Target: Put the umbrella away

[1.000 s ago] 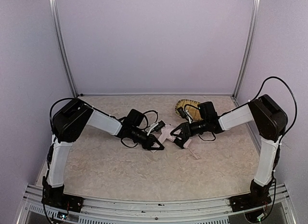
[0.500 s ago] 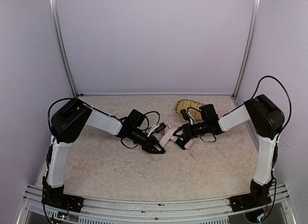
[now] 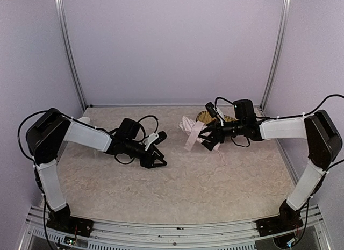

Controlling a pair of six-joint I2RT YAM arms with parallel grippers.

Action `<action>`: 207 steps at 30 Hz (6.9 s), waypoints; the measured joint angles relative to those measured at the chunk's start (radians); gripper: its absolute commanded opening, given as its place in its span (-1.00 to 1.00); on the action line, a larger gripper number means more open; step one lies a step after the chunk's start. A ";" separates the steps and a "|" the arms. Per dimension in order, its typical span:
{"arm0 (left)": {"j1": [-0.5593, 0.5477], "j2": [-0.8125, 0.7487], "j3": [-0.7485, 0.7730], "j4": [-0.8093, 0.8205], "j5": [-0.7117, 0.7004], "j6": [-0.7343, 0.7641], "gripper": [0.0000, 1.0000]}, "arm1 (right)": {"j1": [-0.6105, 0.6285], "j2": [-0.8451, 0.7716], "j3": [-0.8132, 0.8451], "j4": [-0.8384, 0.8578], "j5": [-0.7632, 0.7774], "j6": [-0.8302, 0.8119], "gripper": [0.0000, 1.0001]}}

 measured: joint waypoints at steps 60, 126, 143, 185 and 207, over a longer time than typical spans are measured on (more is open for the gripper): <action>-0.200 -0.317 0.090 0.029 -0.048 0.986 -0.80 | 0.223 -0.098 0.309 -0.687 -0.145 -0.481 -1.00; -0.198 -0.314 0.061 0.450 -0.364 0.421 -1.00 | 0.157 -0.298 -0.121 0.126 -0.045 0.043 -0.84; -0.076 -0.080 0.266 0.391 -0.262 -0.113 -1.00 | 0.191 -0.313 0.060 0.108 -0.031 0.103 -1.00; -0.008 -0.006 0.153 1.280 0.043 -1.470 -1.00 | 0.243 -0.142 -0.034 0.517 0.294 -0.154 -1.00; -0.092 0.011 0.223 1.238 0.052 -1.397 -1.00 | 0.220 -0.219 -0.120 0.735 0.301 -0.093 -1.00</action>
